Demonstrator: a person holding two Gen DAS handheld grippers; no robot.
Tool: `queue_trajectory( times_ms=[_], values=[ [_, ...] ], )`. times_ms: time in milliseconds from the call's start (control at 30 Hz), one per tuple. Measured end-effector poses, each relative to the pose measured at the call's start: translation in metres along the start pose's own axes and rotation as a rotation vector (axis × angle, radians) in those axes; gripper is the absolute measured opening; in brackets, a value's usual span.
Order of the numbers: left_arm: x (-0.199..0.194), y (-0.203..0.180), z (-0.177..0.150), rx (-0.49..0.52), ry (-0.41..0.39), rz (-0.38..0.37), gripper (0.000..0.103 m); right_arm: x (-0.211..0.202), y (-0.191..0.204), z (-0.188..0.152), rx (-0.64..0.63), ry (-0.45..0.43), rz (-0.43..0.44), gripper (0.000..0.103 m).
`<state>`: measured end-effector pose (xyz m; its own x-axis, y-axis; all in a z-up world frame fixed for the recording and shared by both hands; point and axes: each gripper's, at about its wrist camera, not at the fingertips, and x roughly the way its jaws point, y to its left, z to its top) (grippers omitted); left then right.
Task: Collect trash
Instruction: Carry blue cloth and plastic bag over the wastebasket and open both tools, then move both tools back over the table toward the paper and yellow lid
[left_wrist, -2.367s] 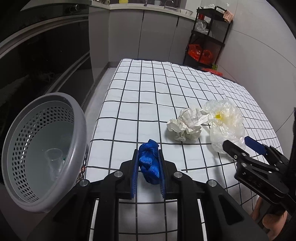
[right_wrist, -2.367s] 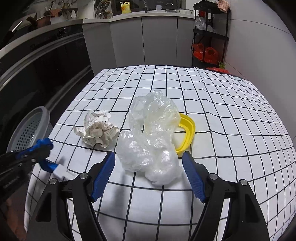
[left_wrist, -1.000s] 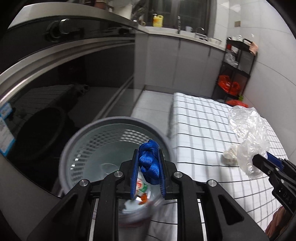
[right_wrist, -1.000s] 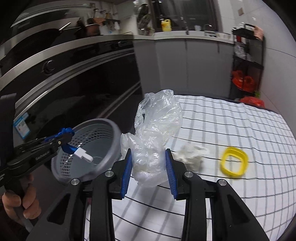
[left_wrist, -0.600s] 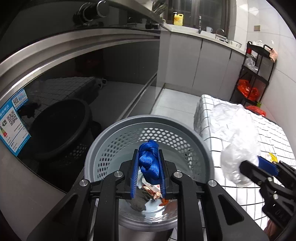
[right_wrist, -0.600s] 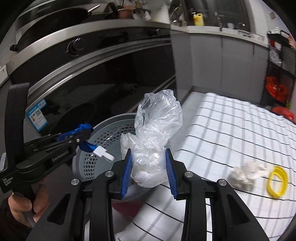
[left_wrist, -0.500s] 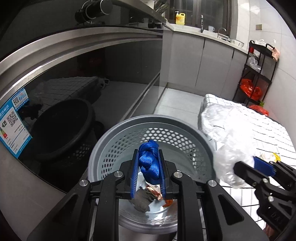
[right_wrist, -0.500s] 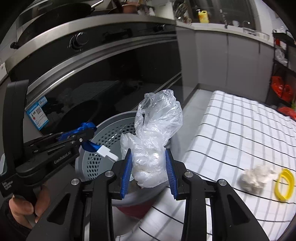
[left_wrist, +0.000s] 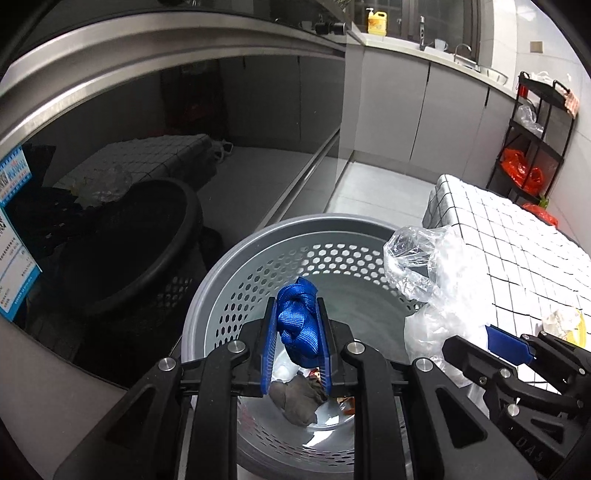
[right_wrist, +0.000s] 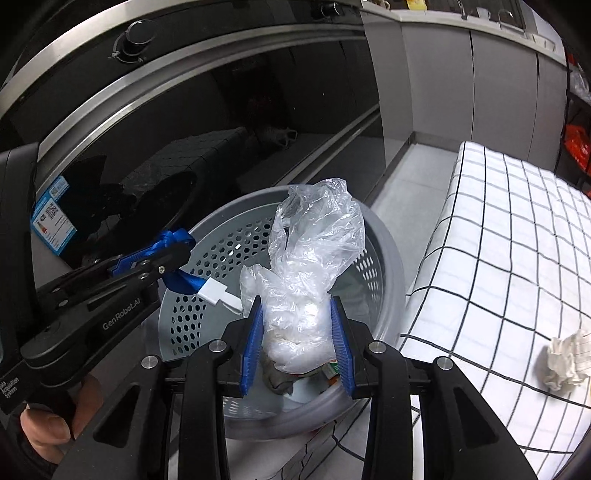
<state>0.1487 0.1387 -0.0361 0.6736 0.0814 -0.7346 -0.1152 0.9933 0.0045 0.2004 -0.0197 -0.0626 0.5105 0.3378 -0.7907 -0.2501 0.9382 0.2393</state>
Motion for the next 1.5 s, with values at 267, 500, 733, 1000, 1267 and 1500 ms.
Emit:
queue_trajectory(
  times_ms=[267, 500, 733, 1000, 1267, 1500],
  values=[
    [0.006, 0.006, -0.006, -0.016, 0.029, 0.010, 0.022, 0.003, -0.007, -0.001, 0.013, 0.005, 0.014, 0.037],
    [0.003, 0.007, -0.009, -0.014, 0.013, 0.020, 0.049, -0.005, -0.008, -0.002, 0.019, -0.024, 0.020, 0.055],
    [-0.001, 0.008, -0.012, -0.015, 0.012, 0.019, 0.049, -0.007, -0.009, -0.002, 0.021, -0.025, 0.018, 0.055],
    [-0.004, 0.007, -0.013, -0.012, 0.012, 0.018, 0.049, -0.010, -0.009, -0.004, 0.023, -0.029, 0.017, 0.055],
    [-0.014, 0.003, -0.015, -0.006, 0.004, 0.010, 0.050, -0.017, -0.011, -0.009, 0.028, -0.040, 0.008, 0.055],
    [-0.028, -0.006, -0.017, 0.011, -0.016, -0.018, 0.056, -0.037, -0.017, -0.025, 0.042, -0.057, -0.014, 0.055]
  ],
)
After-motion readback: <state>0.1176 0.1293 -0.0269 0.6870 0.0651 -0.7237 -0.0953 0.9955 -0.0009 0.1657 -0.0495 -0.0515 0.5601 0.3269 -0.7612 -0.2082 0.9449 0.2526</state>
